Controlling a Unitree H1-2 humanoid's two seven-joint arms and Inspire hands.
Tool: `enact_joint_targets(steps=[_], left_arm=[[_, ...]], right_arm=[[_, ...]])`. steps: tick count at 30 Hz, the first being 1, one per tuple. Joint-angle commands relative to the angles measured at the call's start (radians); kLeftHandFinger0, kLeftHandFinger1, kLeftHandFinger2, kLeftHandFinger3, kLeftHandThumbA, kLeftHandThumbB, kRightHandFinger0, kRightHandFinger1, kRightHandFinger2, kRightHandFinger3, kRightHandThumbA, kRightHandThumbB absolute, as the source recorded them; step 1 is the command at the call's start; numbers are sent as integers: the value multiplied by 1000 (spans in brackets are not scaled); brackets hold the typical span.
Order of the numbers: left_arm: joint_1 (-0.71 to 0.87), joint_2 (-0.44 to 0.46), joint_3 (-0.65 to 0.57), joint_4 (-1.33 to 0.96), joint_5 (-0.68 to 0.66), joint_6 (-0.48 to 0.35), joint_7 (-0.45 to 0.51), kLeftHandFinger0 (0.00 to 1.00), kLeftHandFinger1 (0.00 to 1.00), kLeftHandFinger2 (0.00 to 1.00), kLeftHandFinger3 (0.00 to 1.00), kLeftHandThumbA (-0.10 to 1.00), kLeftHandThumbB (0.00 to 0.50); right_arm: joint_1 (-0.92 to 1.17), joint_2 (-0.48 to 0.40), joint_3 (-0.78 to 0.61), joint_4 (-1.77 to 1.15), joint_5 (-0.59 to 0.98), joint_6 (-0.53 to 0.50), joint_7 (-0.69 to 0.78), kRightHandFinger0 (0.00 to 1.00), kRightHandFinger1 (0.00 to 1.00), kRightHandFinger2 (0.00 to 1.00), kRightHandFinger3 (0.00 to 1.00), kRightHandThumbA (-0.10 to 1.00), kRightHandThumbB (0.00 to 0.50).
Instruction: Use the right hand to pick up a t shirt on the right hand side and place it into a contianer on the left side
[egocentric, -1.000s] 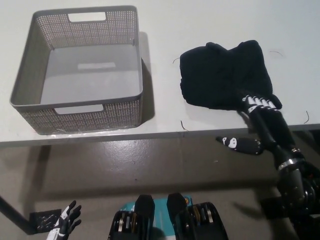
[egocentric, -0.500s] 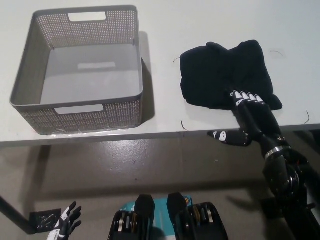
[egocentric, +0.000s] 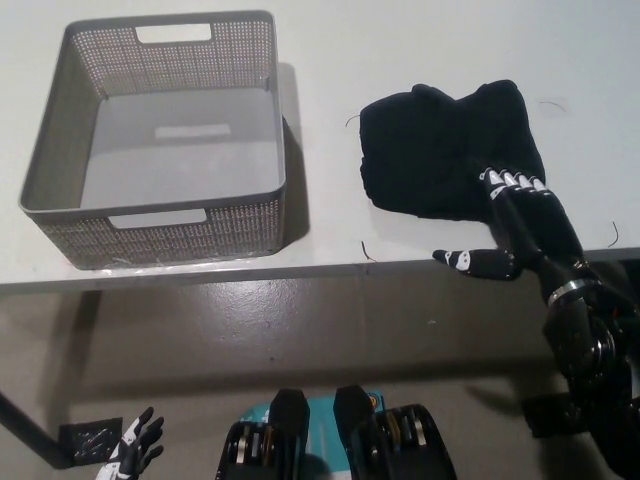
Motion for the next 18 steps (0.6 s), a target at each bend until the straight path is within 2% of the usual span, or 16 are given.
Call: enact_joint_targets(steps=[1,9,18], left_arm=[[-1,19,4,-12,-4,-32,-15,1000,1000,1000,1000,1000,343],[-1,25,-1,-20,-3,-32,-21,1000,1000,1000,1000,1000,330],[-3,22,-1,-21,-5,-32,-28,1000,1000,1000,1000,1000,341]], right_arm=[[-61,-22,-13,4,-12,26,7,1000,1000,1000,1000,1000,500],[-80,-21,-23,119,0,-5,-52,1000,1000,1000,1000,1000,500],[-99,-12,-35,199,15,-21,-87,1000,1000,1000,1000,1000,500]])
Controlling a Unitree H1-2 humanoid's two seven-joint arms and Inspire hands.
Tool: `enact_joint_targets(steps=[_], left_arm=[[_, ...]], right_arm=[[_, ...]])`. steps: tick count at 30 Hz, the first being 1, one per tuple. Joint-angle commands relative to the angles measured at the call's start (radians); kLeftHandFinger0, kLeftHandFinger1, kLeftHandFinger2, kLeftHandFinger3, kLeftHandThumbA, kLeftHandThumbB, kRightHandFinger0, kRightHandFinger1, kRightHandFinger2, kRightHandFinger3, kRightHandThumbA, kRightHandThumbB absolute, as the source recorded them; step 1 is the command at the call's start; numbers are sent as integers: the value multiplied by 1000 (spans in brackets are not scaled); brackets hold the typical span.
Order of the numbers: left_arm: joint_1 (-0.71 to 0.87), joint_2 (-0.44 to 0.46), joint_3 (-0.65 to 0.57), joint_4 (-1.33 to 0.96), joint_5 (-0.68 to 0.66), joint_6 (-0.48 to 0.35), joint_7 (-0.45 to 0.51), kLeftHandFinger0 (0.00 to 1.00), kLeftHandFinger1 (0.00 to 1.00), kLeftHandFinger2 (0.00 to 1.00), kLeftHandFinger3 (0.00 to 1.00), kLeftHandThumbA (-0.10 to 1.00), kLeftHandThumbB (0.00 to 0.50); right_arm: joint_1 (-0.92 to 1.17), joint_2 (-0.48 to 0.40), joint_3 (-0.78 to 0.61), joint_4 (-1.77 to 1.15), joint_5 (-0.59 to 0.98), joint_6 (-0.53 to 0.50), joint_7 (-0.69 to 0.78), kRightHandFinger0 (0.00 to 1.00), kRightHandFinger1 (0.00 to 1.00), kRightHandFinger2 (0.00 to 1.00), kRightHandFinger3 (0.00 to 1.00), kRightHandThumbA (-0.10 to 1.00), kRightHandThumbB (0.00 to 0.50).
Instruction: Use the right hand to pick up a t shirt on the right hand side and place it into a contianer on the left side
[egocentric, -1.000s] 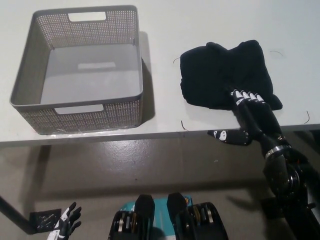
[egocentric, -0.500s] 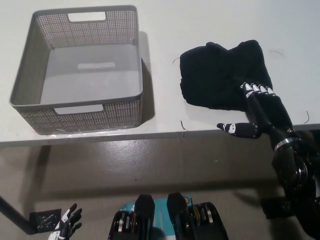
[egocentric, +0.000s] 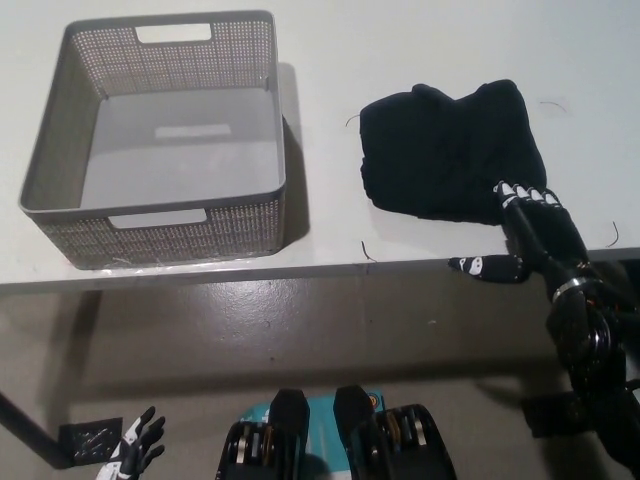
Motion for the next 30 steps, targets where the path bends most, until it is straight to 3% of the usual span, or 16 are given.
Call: enact_joint_targets(steps=[1,12,20,30], left_arm=[[-1,18,-1,-20,-6,-31,-16,1000,1000,1000,1000,1000,352],[8,24,-4,-20,-1,-31,-22,1000,1000,1000,1000,1000,348],[16,23,-8,-16,1,-31,-30,1000,1000,1000,1000,1000,311],[12,21,-8,-20,-10,-31,-45,1000,1000,1000,1000,1000,331]], right_arm=[[-60,-10,-20,12,11,-18,-62,1000,1000,1000,1000,1000,493],[-66,-8,-8,20,1,-12,-66,1000,1000,1000,1000,1000,500],[-81,-9,-7,7,-2,2,-53,1000,1000,1000,1000,985,484],[-159,-4,21,34,-24,50,-19,1000,1000,1000,1000,1000,500]])
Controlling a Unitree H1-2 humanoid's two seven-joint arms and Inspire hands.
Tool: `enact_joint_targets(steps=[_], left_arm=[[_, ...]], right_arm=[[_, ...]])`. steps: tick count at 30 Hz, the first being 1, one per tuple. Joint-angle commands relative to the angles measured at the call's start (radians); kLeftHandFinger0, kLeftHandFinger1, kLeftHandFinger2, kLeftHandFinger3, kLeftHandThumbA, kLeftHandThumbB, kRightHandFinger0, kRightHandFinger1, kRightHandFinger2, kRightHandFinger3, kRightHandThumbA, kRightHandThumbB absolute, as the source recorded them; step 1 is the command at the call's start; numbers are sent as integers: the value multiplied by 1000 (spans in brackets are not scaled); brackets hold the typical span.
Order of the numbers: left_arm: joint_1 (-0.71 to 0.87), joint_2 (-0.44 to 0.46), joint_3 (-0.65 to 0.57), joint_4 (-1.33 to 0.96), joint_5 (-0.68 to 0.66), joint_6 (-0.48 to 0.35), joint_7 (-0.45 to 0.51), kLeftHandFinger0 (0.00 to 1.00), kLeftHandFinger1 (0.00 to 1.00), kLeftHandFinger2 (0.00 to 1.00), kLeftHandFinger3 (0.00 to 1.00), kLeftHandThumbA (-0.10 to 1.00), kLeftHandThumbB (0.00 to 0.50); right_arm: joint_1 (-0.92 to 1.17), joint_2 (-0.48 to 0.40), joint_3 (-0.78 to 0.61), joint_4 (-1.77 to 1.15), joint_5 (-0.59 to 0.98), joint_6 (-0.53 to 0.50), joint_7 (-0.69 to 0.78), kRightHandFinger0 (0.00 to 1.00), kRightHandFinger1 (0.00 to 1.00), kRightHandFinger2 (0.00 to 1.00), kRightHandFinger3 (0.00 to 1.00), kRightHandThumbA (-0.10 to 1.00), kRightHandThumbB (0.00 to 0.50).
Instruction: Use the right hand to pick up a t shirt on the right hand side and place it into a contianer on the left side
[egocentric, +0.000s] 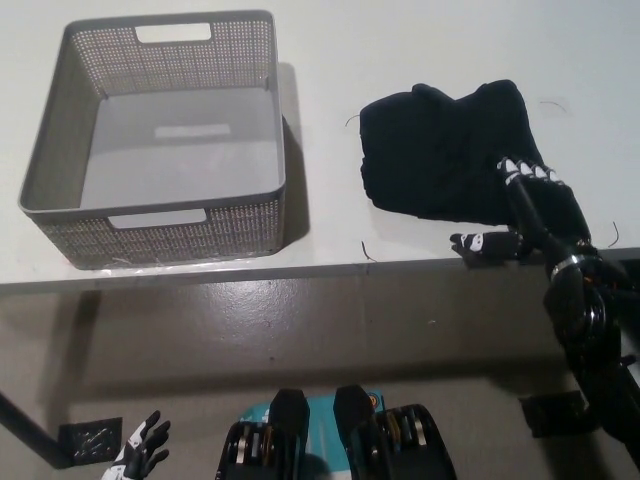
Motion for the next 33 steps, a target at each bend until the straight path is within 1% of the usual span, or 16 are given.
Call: enact_joint_targets(steps=[1,2,3,10,14,16,22,27,30,31,32,33], left_arm=[[5,19,-6,-21,-6,-31,-19,1000,1000,1000,1000,1000,332],[5,18,-8,-24,-3,-31,-17,1000,1000,1000,1000,1000,338],[7,20,-8,-32,-5,-31,-19,1000,1000,1000,1000,1000,330],[2,16,-9,-38,-6,-31,-22,1000,1000,1000,1000,1000,315],[-7,16,-8,-40,-18,-31,-31,1000,1000,1000,1000,1000,328],[-18,15,-9,-43,-14,-31,-31,1000,1000,1000,1000,1000,315],[-33,19,-7,-49,-6,-31,-28,1000,1000,1000,1000,1000,304],[-30,22,-7,-58,-8,-31,-31,1000,1000,1000,1000,1000,304],[-29,21,-6,-60,-10,-31,-31,1000,1000,1000,1000,1000,318],[-27,20,-9,-60,-7,-31,-30,1000,1000,1000,1000,1000,321],[-26,19,-9,-61,-5,-31,-29,999,1000,1000,1000,1000,324],[-26,16,-11,-60,-3,-31,-27,998,1000,1000,1000,1000,324]], right_arm=[[-89,-7,9,7,-20,34,4,1000,1000,1000,1000,1000,500],[-97,-7,11,17,-19,37,4,1000,1000,1000,1000,1000,500],[-98,-7,11,18,-17,40,2,1000,1000,1000,1000,1000,494],[-123,-2,24,89,-13,44,-19,1000,1000,1000,1000,1000,500],[-123,2,21,122,-8,41,-35,1000,1000,1000,1000,1000,500],[-119,10,3,154,17,21,-60,1000,1000,1000,1000,1000,500],[-111,19,-11,203,38,7,-95,1000,1000,1000,1000,1000,499],[-113,20,-6,225,43,8,-108,1000,1000,1000,1000,1000,500],[-131,27,1,244,41,5,-120,1000,1000,1000,1000,1000,500],[-134,37,-6,235,47,0,-136,1000,1000,1000,1000,995,483],[-136,49,-19,241,58,-17,-170,1000,1000,1000,1000,873,438],[-134,50,-25,240,63,-24,-183,1000,1000,1000,1000,816,445]])
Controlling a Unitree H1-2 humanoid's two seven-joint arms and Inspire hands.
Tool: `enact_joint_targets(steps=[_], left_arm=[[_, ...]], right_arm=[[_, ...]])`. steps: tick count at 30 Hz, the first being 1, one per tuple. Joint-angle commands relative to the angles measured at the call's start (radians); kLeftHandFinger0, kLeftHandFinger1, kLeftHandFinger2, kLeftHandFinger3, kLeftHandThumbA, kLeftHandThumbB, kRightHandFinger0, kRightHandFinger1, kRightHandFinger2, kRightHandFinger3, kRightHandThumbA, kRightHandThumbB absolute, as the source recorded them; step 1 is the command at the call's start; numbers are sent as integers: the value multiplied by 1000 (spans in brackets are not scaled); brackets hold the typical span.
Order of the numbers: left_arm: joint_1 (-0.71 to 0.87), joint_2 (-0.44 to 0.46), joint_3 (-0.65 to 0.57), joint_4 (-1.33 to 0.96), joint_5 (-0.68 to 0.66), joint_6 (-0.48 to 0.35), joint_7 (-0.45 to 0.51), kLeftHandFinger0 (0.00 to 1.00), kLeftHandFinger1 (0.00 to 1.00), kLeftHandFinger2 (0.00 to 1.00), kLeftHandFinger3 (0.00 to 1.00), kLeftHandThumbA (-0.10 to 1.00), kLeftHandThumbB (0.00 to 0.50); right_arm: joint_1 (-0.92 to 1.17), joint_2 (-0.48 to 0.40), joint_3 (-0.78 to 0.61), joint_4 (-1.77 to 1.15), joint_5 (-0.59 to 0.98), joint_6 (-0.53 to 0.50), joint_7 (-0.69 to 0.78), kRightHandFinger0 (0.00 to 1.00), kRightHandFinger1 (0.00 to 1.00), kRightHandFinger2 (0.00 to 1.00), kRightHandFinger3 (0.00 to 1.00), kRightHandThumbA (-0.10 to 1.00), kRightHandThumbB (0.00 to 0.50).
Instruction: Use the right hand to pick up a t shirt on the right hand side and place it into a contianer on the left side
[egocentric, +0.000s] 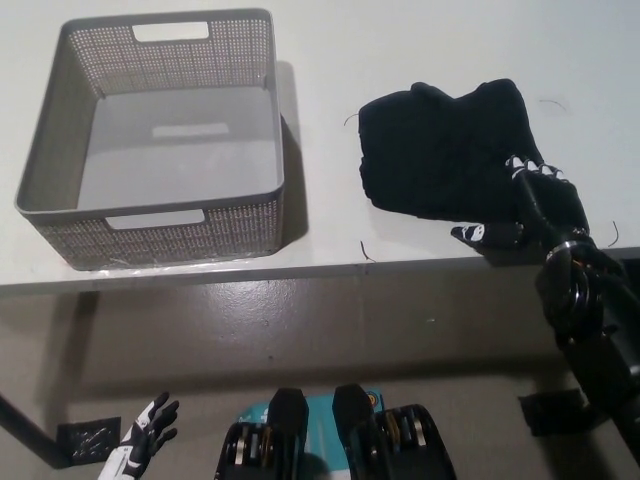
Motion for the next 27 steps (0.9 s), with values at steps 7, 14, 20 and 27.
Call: enact_joint_targets(steps=[7,14,20,27], left_arm=[[5,19,-14,-33,-11,-31,-16,1000,1000,1000,1000,1000,325],[-3,18,-19,-39,-9,-31,-16,1000,1000,1000,1000,1000,328],[-4,28,-24,-51,-10,-31,-18,1000,1000,1000,1000,1000,340],[-1,24,-30,-48,-17,-31,-20,1000,1000,1000,1000,995,346]], right_arm=[[-75,113,-135,102,123,-250,-364,1000,1000,1000,1000,-99,315],[-88,137,-154,232,145,-370,-456,1000,1000,1000,1000,-100,281],[-80,151,-172,339,164,-523,-605,486,591,730,776,-100,113],[-90,154,-202,353,195,-564,-633,599,670,790,845,-100,109]])
